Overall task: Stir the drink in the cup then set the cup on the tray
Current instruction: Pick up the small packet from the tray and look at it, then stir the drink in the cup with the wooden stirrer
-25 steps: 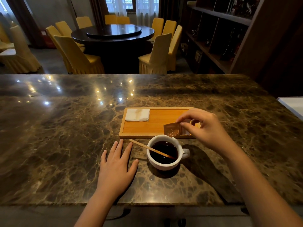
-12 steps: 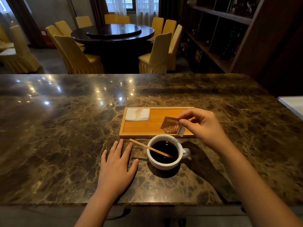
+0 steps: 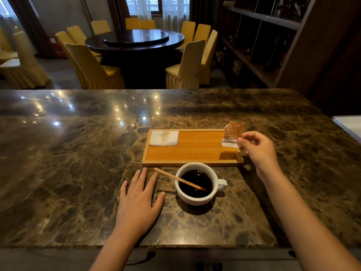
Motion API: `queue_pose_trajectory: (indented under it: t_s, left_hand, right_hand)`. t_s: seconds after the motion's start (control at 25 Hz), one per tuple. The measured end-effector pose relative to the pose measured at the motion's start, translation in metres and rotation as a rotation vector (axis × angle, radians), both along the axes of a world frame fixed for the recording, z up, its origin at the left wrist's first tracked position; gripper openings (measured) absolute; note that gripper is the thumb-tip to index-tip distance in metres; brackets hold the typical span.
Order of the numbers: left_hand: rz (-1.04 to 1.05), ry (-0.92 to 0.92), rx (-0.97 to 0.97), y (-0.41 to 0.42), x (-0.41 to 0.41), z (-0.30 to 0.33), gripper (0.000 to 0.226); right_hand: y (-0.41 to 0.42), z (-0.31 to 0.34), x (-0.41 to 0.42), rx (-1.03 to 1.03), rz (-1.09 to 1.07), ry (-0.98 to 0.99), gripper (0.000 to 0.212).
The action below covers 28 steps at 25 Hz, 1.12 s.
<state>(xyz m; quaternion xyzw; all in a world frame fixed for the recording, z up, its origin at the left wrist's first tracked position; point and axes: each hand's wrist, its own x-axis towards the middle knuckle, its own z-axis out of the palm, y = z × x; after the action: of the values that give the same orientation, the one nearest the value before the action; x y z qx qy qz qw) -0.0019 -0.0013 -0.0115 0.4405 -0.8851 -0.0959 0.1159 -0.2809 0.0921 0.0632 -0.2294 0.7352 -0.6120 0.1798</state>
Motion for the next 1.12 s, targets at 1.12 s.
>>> queue_pose_trajectory:
  t_s: [1.12]
  left_hand:
    - [-0.005, 0.008, 0.020, -0.001, 0.000, 0.000, 0.073]
  right_hand:
    - [-0.021, -0.034, -0.014, 0.657, 0.475, 0.913, 0.041]
